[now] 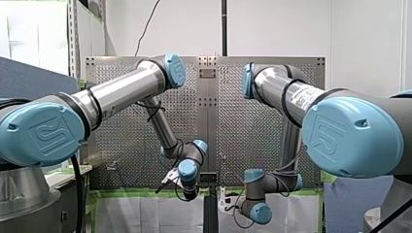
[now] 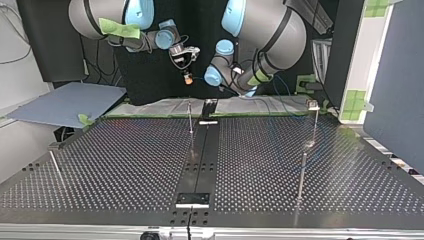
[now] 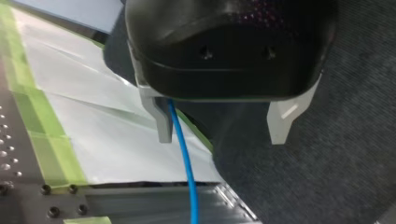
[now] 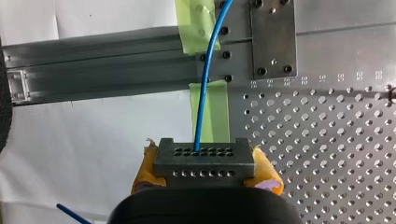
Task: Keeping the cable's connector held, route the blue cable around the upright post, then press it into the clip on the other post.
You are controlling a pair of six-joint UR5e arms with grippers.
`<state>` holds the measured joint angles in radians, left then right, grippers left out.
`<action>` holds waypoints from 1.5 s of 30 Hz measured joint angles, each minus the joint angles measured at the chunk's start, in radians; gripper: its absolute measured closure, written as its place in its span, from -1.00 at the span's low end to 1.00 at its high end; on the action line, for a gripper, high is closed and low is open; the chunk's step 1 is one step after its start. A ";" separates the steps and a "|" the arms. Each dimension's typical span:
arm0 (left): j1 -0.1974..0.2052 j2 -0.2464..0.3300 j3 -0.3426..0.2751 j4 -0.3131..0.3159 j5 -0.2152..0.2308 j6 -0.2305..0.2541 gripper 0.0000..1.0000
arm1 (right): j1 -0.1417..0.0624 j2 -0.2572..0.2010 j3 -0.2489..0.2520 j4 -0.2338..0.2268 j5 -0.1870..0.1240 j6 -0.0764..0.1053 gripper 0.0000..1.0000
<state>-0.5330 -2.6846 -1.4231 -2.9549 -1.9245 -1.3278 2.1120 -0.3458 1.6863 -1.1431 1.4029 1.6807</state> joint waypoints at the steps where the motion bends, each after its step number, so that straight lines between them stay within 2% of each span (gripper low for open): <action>1: 0.002 0.000 0.000 0.005 0.011 -0.011 -0.98 | 0.000 0.000 0.000 0.002 0.005 0.000 1.00; 5: 0.006 0.000 0.000 0.016 0.047 -0.047 -0.98 | 0.000 0.000 0.000 0.008 0.029 -0.001 1.00; 9: 0.008 0.000 0.000 0.018 0.082 -0.083 -0.98 | 0.000 0.000 0.000 0.008 0.041 0.000 1.00; 26: 0.015 0.000 0.000 0.046 0.254 -0.240 -0.98 | 0.000 0.001 -0.003 0.004 0.054 0.007 1.00; 35: 0.018 0.000 0.000 0.045 0.332 -0.258 -0.98 | -0.003 0.001 -0.006 0.003 0.055 0.012 1.00; 45: 0.018 0.000 0.000 0.064 0.341 -0.264 -0.98 | -0.003 0.002 -0.006 0.003 0.055 0.013 1.00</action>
<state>-0.5146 -2.6846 -1.4231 -2.8912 -1.5831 -1.5918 2.1086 -0.3441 1.6799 -1.1402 1.4574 1.6937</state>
